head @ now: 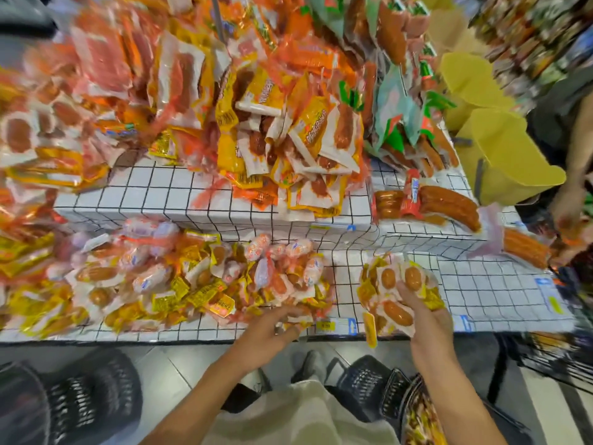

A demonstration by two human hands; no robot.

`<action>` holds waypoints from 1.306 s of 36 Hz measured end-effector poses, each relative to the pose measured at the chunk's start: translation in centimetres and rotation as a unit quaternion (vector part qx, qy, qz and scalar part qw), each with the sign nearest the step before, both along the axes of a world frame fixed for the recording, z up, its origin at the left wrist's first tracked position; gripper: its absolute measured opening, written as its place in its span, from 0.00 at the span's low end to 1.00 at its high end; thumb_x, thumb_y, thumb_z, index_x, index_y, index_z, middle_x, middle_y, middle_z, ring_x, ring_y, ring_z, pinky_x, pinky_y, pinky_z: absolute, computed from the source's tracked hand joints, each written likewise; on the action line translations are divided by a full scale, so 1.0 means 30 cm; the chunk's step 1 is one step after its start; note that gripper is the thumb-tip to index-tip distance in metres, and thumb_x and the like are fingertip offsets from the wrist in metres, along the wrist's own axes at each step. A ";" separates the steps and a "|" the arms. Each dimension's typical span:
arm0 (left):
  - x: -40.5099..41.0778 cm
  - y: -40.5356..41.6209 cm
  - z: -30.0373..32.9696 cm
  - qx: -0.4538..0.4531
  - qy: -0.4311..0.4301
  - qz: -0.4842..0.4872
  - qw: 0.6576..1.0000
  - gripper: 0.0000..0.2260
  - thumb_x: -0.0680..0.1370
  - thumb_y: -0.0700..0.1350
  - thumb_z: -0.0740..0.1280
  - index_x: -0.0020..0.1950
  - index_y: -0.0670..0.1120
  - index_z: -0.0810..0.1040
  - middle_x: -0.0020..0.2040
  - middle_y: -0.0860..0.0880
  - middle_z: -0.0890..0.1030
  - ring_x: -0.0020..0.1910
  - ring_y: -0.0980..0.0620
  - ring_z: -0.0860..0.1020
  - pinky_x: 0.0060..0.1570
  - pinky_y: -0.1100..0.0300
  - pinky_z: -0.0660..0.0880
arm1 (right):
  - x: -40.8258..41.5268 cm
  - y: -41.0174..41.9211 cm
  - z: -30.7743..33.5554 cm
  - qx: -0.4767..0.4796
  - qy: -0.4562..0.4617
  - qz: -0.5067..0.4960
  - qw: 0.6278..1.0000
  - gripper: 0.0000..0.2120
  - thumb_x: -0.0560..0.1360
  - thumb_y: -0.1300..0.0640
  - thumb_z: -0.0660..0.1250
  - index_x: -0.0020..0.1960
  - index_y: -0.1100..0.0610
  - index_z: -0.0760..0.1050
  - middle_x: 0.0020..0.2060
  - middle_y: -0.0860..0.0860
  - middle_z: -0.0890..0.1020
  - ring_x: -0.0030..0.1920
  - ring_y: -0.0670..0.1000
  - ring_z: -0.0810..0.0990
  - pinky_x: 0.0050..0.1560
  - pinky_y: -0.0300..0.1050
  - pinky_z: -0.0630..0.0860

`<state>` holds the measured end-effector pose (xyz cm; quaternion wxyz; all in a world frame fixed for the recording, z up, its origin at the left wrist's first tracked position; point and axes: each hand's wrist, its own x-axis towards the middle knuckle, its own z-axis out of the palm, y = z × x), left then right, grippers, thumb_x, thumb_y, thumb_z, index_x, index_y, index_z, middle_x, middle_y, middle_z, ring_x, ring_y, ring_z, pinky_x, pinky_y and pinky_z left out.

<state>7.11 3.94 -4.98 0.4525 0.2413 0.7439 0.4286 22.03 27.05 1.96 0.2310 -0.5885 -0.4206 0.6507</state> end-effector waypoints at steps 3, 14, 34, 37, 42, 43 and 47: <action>0.005 0.019 0.024 -0.002 -0.026 0.034 0.999 0.10 0.80 0.52 0.68 0.61 0.62 0.79 0.57 0.59 0.81 0.56 0.60 0.79 0.61 0.51 0.77 | 0.012 -0.001 0.061 -0.001 0.030 0.094 0.995 0.18 0.64 0.53 0.81 0.52 0.57 0.85 0.48 0.56 0.88 0.50 0.56 0.87 0.58 0.54 0.81; 0.030 0.085 0.102 0.245 -0.547 0.252 0.760 0.41 0.67 0.69 0.75 0.71 0.45 0.76 0.71 0.37 0.74 0.71 0.36 0.72 0.70 0.37 0.68 | -0.114 -0.086 0.073 -0.175 0.150 0.307 0.923 0.17 0.72 0.56 0.76 0.60 0.57 0.84 0.58 0.61 0.85 0.55 0.61 0.85 0.46 0.55 0.83; -0.041 -0.202 0.077 0.254 -0.413 0.458 0.744 0.12 0.74 0.42 0.66 0.51 0.42 0.87 0.53 0.37 0.85 0.49 0.38 0.85 0.47 0.43 0.81 | -0.194 -0.022 -0.261 -0.108 -0.046 0.337 0.934 0.35 0.73 0.61 0.76 0.76 0.55 0.64 0.70 0.51 0.73 0.69 0.52 0.74 0.62 0.46 0.70; -0.041 -0.228 0.087 0.252 -0.400 0.481 0.738 0.12 0.74 0.42 0.65 0.50 0.41 0.87 0.52 0.37 0.85 0.47 0.39 0.85 0.44 0.45 0.82 | -0.223 -0.058 -0.281 -0.089 -0.038 0.382 0.919 0.29 0.70 0.62 0.79 0.68 0.56 0.72 0.59 0.51 0.82 0.59 0.51 0.82 0.55 0.47 0.79; -0.026 -0.250 0.111 0.253 -0.389 0.492 0.737 0.13 0.74 0.41 0.64 0.49 0.42 0.87 0.53 0.37 0.85 0.48 0.38 0.85 0.43 0.45 0.82 | -0.306 -0.121 -0.304 -0.064 -0.048 0.402 0.912 0.25 0.64 0.64 0.83 0.59 0.56 0.80 0.50 0.54 0.87 0.51 0.52 0.86 0.53 0.50 0.83; -0.023 -0.252 0.114 0.252 -0.390 0.491 0.738 0.13 0.75 0.42 0.63 0.49 0.42 0.87 0.53 0.37 0.85 0.48 0.38 0.85 0.43 0.45 0.82 | -0.321 -0.128 -0.310 -0.058 -0.061 0.402 0.912 0.25 0.64 0.64 0.83 0.57 0.56 0.80 0.50 0.53 0.87 0.50 0.51 0.85 0.51 0.48 0.83; -0.012 -0.254 0.123 0.237 -0.399 0.490 0.738 0.15 0.75 0.42 0.63 0.55 0.39 0.84 0.53 0.35 0.84 0.47 0.37 0.85 0.43 0.43 0.82 | -0.357 -0.134 -0.336 -0.056 -0.105 0.412 0.903 0.22 0.65 0.63 0.82 0.55 0.56 0.78 0.45 0.49 0.84 0.48 0.50 0.82 0.44 0.42 0.78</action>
